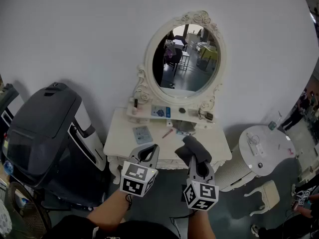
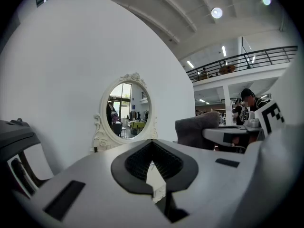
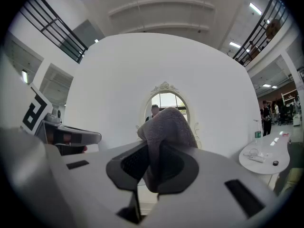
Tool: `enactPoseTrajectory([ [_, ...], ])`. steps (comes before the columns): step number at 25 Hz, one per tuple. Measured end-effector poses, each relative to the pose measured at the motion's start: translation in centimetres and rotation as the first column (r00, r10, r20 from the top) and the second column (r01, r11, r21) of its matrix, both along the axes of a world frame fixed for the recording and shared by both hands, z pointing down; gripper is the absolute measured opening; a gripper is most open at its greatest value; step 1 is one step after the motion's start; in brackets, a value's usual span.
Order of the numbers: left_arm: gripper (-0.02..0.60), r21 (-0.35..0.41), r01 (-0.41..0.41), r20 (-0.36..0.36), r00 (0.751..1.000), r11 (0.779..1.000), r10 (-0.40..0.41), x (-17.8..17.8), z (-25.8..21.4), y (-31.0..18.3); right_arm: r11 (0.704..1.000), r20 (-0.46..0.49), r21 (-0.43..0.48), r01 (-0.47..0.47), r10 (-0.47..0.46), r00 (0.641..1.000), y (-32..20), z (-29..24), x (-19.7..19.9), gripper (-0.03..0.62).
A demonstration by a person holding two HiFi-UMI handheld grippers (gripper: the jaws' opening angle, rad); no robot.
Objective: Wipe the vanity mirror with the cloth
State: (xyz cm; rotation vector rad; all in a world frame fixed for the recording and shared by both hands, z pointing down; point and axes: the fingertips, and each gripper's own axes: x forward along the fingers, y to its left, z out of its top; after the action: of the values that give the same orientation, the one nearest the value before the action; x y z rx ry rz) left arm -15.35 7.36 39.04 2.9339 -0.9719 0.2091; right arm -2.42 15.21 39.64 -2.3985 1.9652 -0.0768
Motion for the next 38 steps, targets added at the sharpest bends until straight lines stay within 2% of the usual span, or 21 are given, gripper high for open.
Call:
enactPoseTrajectory([
  [14,0.000,0.007,0.010,0.024,1.000,1.000,-0.010,1.9,0.4,1.3,1.000,0.021,-0.002,0.010,-0.010,1.000,1.2,1.0,1.2,0.041],
  [26,0.000,0.009,0.001,0.022,1.000,1.000,-0.001,10.2,1.3,5.6,1.000,0.015,0.007,0.019,-0.020,1.000,5.9,1.8,8.5,0.041],
  [30,0.000,0.018,0.006,0.042,0.999,1.000,-0.006,13.2,1.8,7.8,0.999,0.017,-0.004,0.034,-0.034,0.999,7.6,2.5,11.4,0.041],
  [38,0.000,0.031,0.017,0.063,0.998,0.999,-0.019,16.4,1.7,8.4,0.999,0.023,0.010,0.037,-0.037,0.999,8.3,2.3,14.8,0.041],
])
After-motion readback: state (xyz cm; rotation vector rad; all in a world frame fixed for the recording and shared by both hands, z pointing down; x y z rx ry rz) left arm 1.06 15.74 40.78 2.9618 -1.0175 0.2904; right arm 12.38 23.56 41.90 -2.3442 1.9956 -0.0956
